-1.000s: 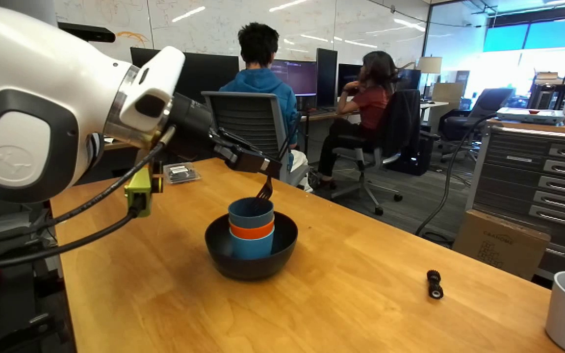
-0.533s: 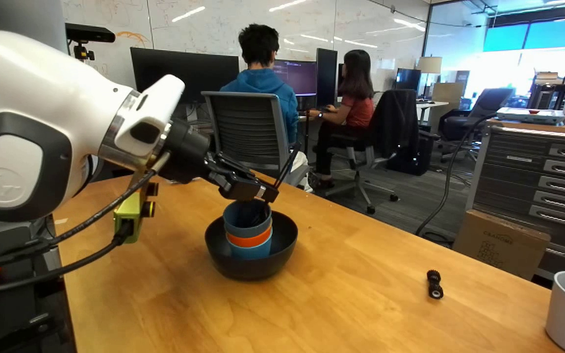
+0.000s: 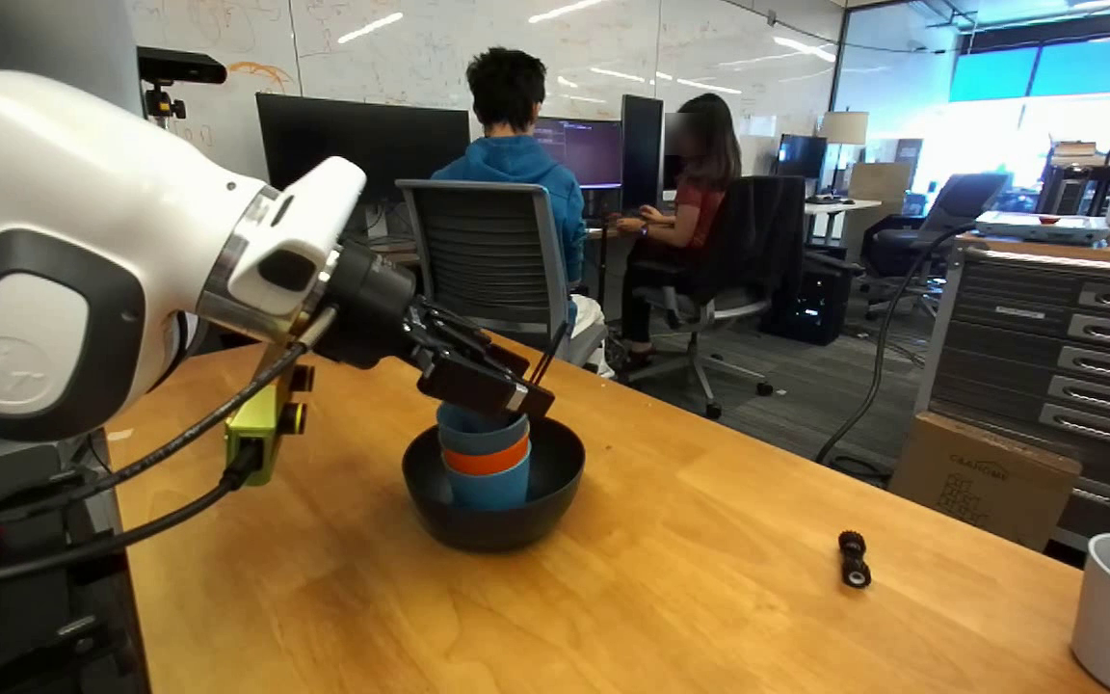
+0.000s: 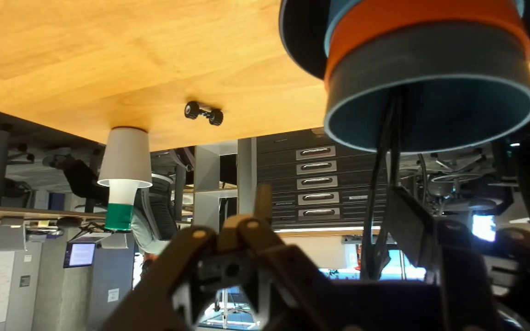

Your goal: Stack the cups in the bowl then put the fork in the dark blue cup

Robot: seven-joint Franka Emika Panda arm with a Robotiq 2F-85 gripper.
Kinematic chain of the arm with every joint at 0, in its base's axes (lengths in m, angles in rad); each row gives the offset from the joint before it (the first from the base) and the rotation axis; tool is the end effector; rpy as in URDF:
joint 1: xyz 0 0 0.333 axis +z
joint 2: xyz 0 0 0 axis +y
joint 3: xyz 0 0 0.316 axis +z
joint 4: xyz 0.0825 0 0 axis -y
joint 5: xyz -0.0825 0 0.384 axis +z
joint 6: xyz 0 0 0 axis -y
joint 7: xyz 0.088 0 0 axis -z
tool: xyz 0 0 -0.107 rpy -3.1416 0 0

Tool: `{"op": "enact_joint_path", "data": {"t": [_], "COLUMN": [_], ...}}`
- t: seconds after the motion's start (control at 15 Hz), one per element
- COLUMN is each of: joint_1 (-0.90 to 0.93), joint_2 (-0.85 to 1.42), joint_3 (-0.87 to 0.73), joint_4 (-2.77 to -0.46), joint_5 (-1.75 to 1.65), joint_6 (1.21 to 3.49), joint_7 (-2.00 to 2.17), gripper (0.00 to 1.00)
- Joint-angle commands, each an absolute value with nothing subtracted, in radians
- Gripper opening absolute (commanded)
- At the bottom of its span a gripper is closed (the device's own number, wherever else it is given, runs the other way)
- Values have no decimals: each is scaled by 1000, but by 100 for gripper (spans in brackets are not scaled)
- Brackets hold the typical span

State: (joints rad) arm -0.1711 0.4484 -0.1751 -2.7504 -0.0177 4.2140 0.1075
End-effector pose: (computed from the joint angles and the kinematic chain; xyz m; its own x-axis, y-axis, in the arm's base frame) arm 0.3856 -0.1387 0.2148 0.4820 -0.2012 0.8528 -0.3594 -0.9330 -0.0170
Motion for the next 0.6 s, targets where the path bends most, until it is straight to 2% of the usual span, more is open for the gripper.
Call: {"op": "enact_joint_path", "data": {"t": [0.0, 0.53], "joint_1": [-169, -165], "joint_2": [446, 348], "joint_3": [-146, -121], "joint_4": [-2741, -2745], "joint_5": [25, 13], "joint_6": [4241, 4055], "joint_7": [98, 125], "gripper": [98, 100]}}
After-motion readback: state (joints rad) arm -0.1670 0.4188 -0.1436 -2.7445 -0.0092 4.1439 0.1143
